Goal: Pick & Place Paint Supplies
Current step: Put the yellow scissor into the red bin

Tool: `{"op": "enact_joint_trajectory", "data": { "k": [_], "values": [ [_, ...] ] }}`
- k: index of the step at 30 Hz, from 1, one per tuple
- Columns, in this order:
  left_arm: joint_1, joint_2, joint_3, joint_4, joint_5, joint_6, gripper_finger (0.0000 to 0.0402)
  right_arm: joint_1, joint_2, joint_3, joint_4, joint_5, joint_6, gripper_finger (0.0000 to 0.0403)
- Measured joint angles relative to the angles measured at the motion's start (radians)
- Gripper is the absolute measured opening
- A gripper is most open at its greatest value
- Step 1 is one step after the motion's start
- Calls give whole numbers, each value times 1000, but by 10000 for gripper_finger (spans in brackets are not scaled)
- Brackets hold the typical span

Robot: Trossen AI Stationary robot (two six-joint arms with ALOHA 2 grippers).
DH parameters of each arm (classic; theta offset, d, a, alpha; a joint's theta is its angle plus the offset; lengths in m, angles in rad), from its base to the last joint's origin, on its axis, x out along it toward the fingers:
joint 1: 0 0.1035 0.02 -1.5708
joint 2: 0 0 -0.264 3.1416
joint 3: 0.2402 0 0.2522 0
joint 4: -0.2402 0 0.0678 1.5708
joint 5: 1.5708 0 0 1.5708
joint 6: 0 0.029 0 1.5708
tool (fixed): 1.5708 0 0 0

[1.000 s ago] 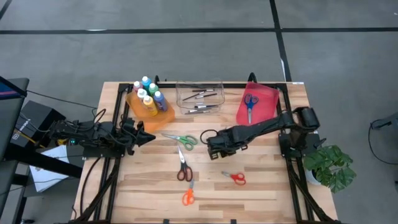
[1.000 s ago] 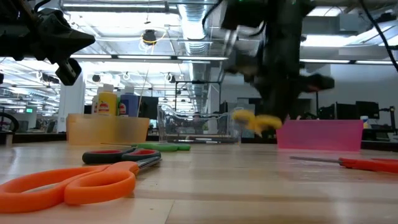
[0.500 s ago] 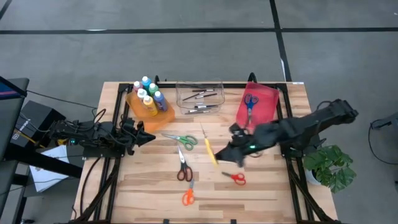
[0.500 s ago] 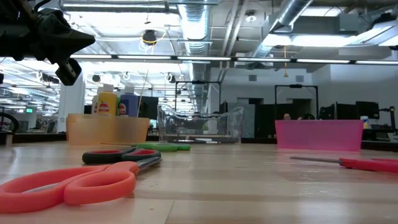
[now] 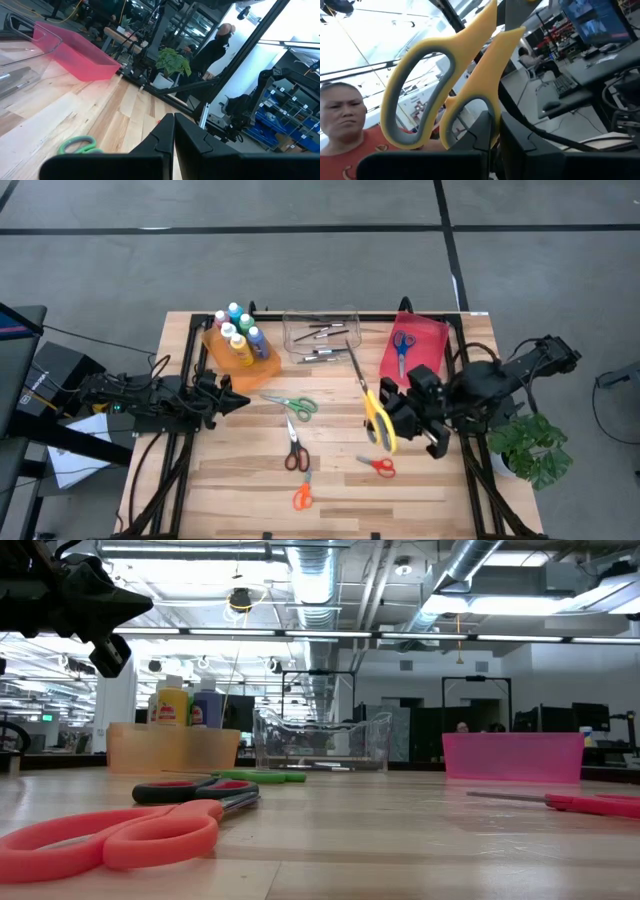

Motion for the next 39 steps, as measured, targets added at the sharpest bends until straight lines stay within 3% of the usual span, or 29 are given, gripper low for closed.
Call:
{"op": "enact_joint_trajectory", "data": {
  "k": [11, 18, 21, 27, 39],
  "values": [
    [0, 0, 0, 0, 0, 0, 6, -20, 29, 0, 2, -10, -7, 16],
    [0, 0, 0, 0, 0, 0, 6, -67, 10, 0, -93, 281, -3, 25],
    [0, 0, 0, 0, 0, 0, 6, -124, -2, 1, -145, 382, -2, 22],
    [0, 0, 0, 0, 0, 0, 6, -293, -5, 1, -249, 378, 62, 14],
    [0, 0, 0, 0, 0, 0, 6, -616, -5, 1, -770, 352, 339, 14]
  ]
}}
